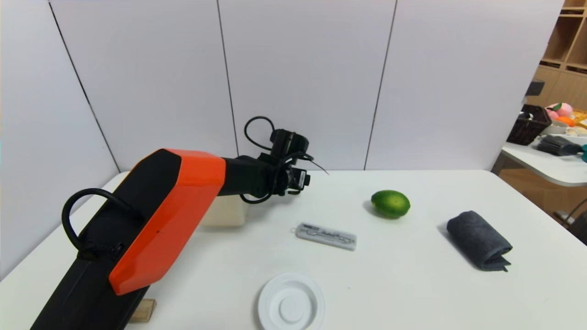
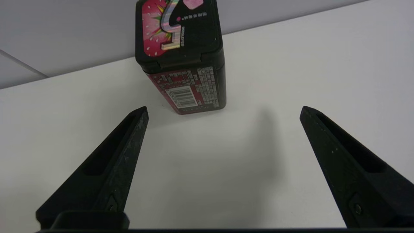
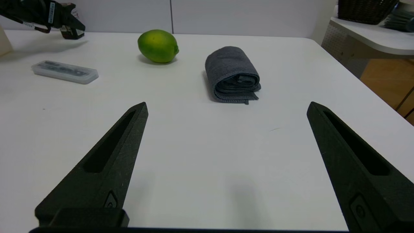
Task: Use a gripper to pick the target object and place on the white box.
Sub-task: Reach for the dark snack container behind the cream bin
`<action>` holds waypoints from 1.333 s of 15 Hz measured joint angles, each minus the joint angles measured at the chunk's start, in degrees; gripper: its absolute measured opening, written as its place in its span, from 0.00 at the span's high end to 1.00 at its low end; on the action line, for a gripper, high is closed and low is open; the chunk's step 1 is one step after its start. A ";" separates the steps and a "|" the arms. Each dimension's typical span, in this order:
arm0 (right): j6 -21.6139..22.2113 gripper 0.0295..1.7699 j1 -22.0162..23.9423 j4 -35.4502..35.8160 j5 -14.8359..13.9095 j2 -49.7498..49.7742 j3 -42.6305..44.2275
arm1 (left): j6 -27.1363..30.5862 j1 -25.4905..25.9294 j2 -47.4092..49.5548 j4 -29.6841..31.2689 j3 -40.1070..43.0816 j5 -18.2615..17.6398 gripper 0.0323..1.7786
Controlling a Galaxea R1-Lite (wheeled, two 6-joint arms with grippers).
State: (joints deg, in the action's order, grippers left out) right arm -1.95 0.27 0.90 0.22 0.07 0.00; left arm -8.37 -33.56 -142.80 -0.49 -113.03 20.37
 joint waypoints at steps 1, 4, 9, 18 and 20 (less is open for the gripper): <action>0.02 0.04 0.00 0.00 0.02 0.00 0.00 | 0.00 0.21 -0.34 0.69 0.00 0.85 0.05; 0.00 0.04 0.00 0.00 0.02 0.00 0.00 | 0.13 0.55 -1.33 3.10 0.00 1.45 0.05; 0.02 0.04 0.00 -0.02 0.02 0.00 0.00 | 0.37 0.57 -3.47 9.50 0.00 1.45 0.05; 0.02 0.04 0.00 -0.02 0.05 0.00 0.00 | 2.84 1.27 -5.33 14.92 -0.06 3.02 0.05; 0.00 0.04 0.00 -0.02 0.02 0.00 0.00 | 3.80 1.54 -5.72 17.04 -0.06 3.22 0.05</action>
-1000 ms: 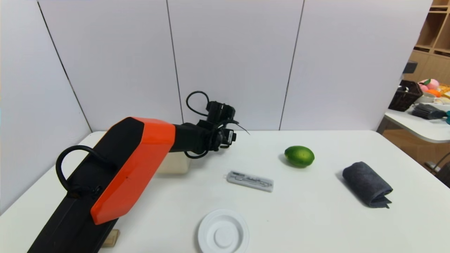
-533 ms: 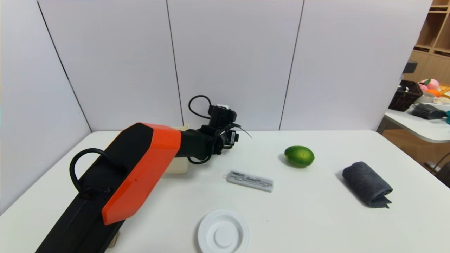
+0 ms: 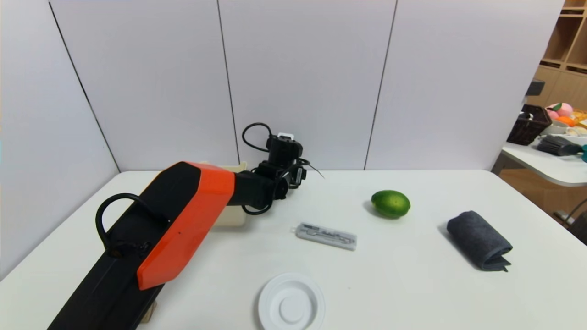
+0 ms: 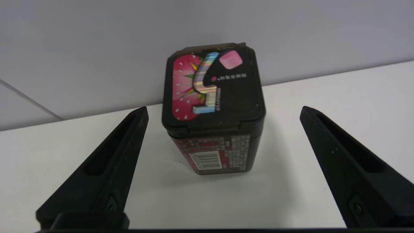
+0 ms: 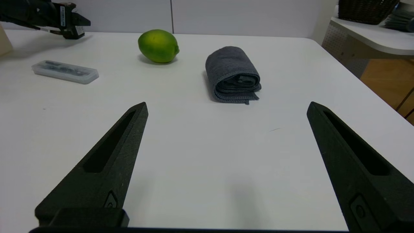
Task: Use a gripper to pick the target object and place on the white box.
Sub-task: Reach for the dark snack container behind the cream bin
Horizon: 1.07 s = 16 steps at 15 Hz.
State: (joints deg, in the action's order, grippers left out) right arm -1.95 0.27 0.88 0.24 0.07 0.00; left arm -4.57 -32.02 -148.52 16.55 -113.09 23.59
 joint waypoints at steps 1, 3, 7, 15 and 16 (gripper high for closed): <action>0.00 0.04 0.00 0.02 -0.02 0.00 0.00 | 0.02 0.00 -0.29 0.45 -0.02 0.05 0.05; 0.05 0.04 -0.02 0.00 0.00 0.00 0.00 | 0.13 0.00 -0.71 1.00 -0.02 0.06 0.05; 0.02 0.04 0.00 0.00 -0.02 0.00 0.00 | 0.72 0.00 -1.56 4.06 -0.02 0.00 0.05; -0.02 0.04 0.00 0.00 0.00 0.00 0.00 | 1.62 0.33 -2.89 8.25 -0.02 -0.16 0.05; 0.00 0.04 0.00 0.00 0.02 0.00 0.00 | 1.62 0.35 -3.06 8.46 -0.02 -0.16 0.05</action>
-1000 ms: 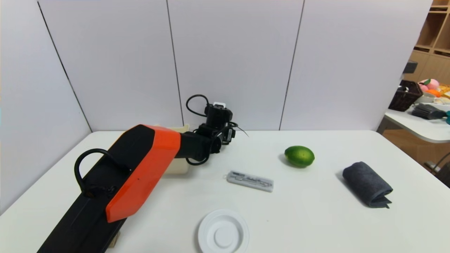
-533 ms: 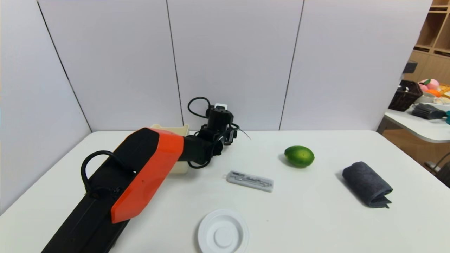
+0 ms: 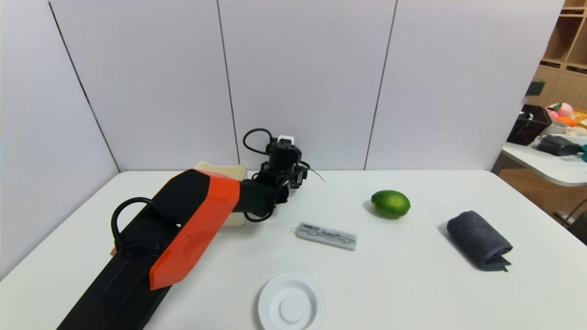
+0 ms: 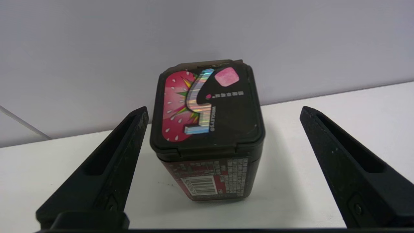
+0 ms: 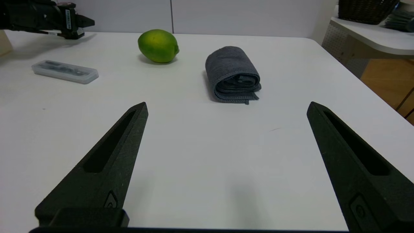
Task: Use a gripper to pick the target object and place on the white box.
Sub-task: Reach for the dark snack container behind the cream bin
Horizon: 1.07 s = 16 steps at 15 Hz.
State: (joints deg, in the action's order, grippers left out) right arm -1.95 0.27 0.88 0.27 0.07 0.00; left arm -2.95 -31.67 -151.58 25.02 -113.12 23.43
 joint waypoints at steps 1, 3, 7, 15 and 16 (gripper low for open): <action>0.00 0.04 0.00 0.00 -0.02 0.00 0.00 | 0.11 -0.05 -0.11 0.06 0.00 0.00 0.05; 0.00 0.04 0.00 0.00 -0.02 0.00 0.00 | 1.61 0.20 -0.46 1.91 0.00 -0.04 0.05; 0.05 0.04 0.00 0.00 -0.02 0.00 0.00 | 2.85 0.76 -1.27 4.67 0.00 -0.06 0.05; 0.05 0.04 -0.02 0.02 -0.05 0.00 0.00 | 2.74 0.87 -2.04 4.67 -0.11 -0.15 0.12; 0.05 0.04 -0.02 0.00 -0.02 0.00 0.00 | 2.79 0.87 -2.04 4.61 -0.11 -0.41 0.22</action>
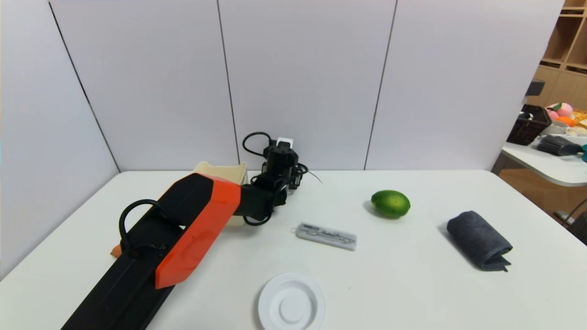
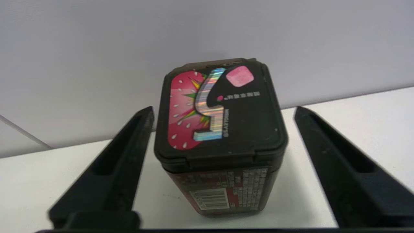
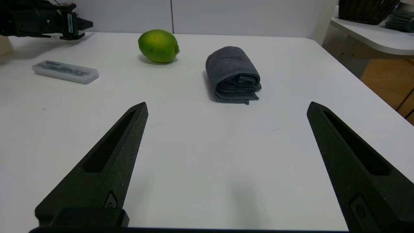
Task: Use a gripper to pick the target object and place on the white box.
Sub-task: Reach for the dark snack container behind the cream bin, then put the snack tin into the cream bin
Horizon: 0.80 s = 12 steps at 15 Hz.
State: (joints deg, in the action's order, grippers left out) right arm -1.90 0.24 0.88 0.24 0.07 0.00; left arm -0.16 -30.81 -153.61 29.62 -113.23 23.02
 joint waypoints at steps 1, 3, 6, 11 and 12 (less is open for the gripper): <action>-0.05 0.04 0.02 0.00 0.00 0.00 0.00 | 0.00 0.00 -0.02 -0.20 0.00 -0.39 0.31; -0.02 0.04 0.02 0.00 0.00 0.00 0.00 | 0.00 -0.12 -0.02 -0.20 0.00 -0.50 0.46; -0.05 0.04 0.02 0.02 -0.02 0.00 0.00 | 0.00 0.00 -0.02 -0.20 0.00 -0.50 0.58; -0.07 0.04 0.02 -0.02 -0.04 0.00 0.00 | 0.00 -0.04 -0.02 -0.20 0.00 -0.41 0.58; -0.05 0.04 0.02 -0.02 -0.02 0.00 0.00 | 0.02 -0.06 -0.02 -0.24 0.00 -0.41 0.58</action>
State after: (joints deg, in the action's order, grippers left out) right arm -1.95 0.27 0.85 0.22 0.07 0.00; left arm -0.13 -30.87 -153.64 29.38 -113.23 22.60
